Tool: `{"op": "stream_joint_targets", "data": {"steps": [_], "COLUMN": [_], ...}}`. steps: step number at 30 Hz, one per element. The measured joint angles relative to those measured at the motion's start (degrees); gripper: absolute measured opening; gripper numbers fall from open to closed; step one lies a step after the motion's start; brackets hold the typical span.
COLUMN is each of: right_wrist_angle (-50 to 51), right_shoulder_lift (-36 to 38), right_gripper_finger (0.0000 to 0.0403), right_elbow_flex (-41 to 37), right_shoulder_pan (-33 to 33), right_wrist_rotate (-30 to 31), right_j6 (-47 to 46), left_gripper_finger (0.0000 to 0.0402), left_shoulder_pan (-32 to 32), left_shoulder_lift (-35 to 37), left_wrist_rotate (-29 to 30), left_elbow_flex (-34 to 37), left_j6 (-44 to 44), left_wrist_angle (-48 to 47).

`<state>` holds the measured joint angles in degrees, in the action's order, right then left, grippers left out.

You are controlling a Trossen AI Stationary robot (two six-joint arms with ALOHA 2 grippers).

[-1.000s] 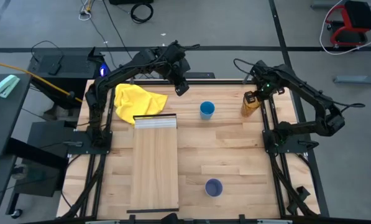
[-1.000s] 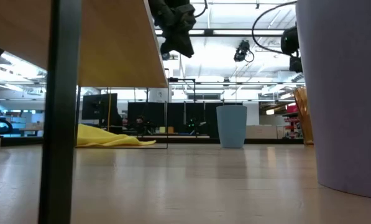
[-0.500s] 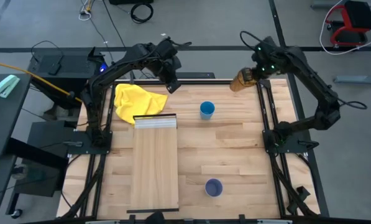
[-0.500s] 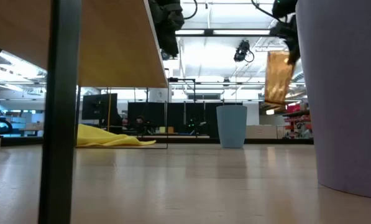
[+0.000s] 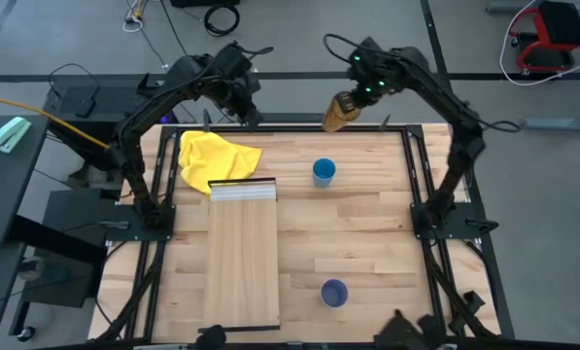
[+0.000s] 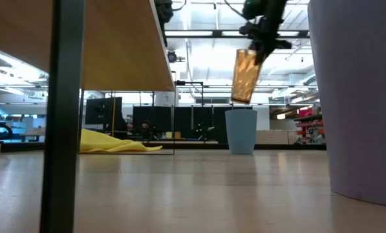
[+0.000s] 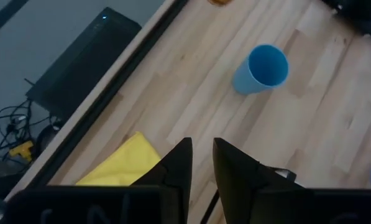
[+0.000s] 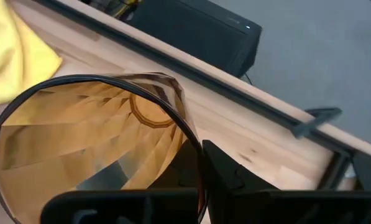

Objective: Stack small to large cups/mugs on shelf
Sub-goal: Put the yellow cup on the shelf

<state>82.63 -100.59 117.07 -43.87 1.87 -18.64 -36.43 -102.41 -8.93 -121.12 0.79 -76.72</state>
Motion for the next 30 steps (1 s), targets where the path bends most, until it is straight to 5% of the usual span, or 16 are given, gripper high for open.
{"op": "stream_joint_targets", "data": {"steps": [14, 30], "right_wrist_angle": [0.5, -2.5], "right_shoulder_lift": [-17.8, -27.2], "right_gripper_finger": [0.0006, 0.0006], "right_elbow_flex": [17.8, 17.9], "right_shoulder_pan": [8.0, 12.5], "right_wrist_rotate": [-0.9, -3.1], "right_j6": [0.8, 0.8], "left_gripper_finger": [0.0073, 0.0075], "left_shoulder_pan": [-3.4, -5.6], "left_shoulder_lift": [0.3, 0.2], "left_wrist_rotate": [6.0, 6.0], "left_elbow_flex": [0.0, 0.0], "left_j6": [-1.5, -3.0], "left_wrist_angle": [-8.9, -10.6]}}
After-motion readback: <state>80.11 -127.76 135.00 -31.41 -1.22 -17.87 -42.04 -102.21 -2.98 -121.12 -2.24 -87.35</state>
